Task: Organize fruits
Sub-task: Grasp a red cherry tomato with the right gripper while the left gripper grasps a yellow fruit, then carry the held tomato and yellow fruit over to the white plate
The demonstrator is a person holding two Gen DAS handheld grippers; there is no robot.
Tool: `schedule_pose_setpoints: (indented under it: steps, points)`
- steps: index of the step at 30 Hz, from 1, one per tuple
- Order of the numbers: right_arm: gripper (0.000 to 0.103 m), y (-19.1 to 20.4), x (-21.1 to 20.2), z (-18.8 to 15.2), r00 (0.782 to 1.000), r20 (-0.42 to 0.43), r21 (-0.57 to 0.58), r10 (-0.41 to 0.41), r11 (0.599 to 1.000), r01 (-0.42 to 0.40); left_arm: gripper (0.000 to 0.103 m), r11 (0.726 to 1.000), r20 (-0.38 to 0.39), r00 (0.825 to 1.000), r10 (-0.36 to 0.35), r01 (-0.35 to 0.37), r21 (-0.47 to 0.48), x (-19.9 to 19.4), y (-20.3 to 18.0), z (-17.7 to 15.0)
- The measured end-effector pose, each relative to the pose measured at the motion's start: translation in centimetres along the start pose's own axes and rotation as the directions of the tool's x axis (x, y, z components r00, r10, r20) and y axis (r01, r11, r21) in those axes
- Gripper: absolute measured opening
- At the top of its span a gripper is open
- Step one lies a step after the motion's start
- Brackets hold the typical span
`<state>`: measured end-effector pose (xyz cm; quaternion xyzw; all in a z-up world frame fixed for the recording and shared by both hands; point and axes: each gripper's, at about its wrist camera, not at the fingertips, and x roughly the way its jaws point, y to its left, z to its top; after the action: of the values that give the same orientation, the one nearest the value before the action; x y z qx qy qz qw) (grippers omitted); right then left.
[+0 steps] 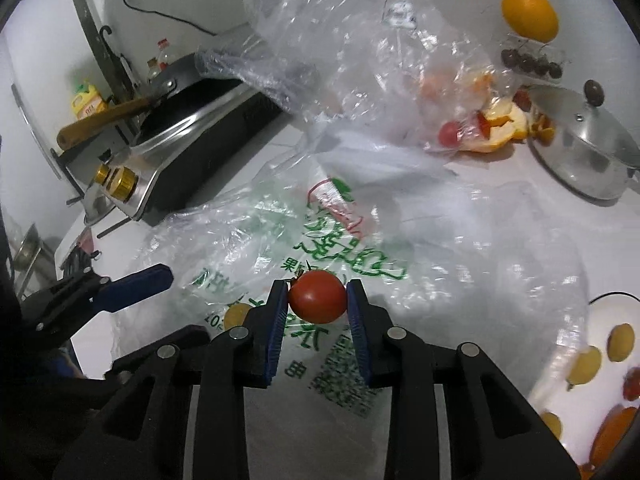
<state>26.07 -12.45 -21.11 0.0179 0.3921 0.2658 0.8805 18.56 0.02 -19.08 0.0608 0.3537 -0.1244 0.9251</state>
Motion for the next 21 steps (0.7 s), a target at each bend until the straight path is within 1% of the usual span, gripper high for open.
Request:
schedule_pose_setpoints:
  steps: [4,7,10,11,12,14,16,17,21]
  points:
    - [0.032,-0.7,-0.7,-0.1,1.000,0.015,0.004,0.003,1.000,-0.003,0.052,1.000,-0.046,0.999,0.013,-0.012,0.013,1.7,-0.3,0.2]
    - [0.032,-0.9,-1.2,-0.2,1.000,0.027,0.000,0.004,1.000,-0.004,0.051,1.000,-0.084,0.996,-0.001,0.002,0.004,3.0,0.0,0.2]
    - [0.032,-0.8,-1.6,-0.3,0.999,0.036,-0.005,0.009,1.000,-0.009,0.047,1.000,-0.105,0.994,-0.010,0.010,-0.008,3.7,0.2,0.1]
    - [0.032,-0.8,-1.8,-0.4,0.999,0.040,-0.006,0.010,1.000,-0.010,0.041,1.000,-0.111,0.994,-0.011,0.011,-0.007,3.9,0.3,0.0]
    - [0.032,-0.8,-1.9,-0.4,0.999,0.041,-0.007,0.011,1.000,-0.011,0.039,1.000,-0.122,0.992,-0.015,0.014,-0.008,4.1,0.3,0.0]
    - [0.032,-0.8,-2.0,-0.5,0.999,0.043,-0.009,0.012,1.000,-0.012,0.035,1.000,-0.132,0.991,-0.018,0.017,-0.010,4.3,0.3,-0.2]
    - [0.032,-0.9,-2.3,-0.6,0.999,0.046,-0.010,0.011,1.000,-0.010,0.032,1.000,-0.140,0.990,-0.007,0.007,0.002,4.4,0.2,-0.4]
    - [0.032,-0.8,-2.3,-0.7,0.999,0.048,-0.011,0.010,1.000,-0.010,0.029,1.000,-0.140,0.990,-0.001,0.003,0.010,4.5,0.1,-0.5]
    - [0.032,-0.9,-3.1,-0.8,0.998,0.060,-0.014,0.005,1.000,-0.005,0.029,1.000,-0.131,0.991,-0.001,0.005,0.023,4.0,-0.1,-0.5]
